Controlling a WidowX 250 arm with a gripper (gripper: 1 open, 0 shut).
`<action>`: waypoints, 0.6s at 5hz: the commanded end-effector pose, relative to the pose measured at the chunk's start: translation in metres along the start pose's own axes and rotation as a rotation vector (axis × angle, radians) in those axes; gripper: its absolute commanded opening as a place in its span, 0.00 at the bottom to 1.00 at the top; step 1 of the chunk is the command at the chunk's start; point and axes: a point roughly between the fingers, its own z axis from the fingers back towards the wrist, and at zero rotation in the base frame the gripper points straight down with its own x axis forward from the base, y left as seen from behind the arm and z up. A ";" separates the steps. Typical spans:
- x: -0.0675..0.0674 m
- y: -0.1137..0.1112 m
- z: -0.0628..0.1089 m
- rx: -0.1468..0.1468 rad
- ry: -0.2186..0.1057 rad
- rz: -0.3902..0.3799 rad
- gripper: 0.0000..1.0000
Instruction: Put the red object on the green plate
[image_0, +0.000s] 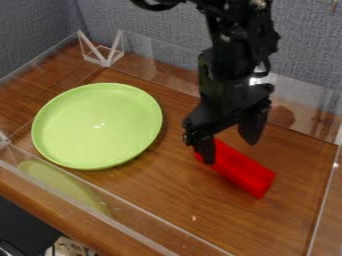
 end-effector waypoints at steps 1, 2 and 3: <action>0.004 -0.012 0.015 -0.064 -0.022 0.047 1.00; -0.002 -0.016 0.015 -0.062 -0.022 0.059 1.00; -0.008 -0.018 0.013 -0.058 -0.025 0.035 1.00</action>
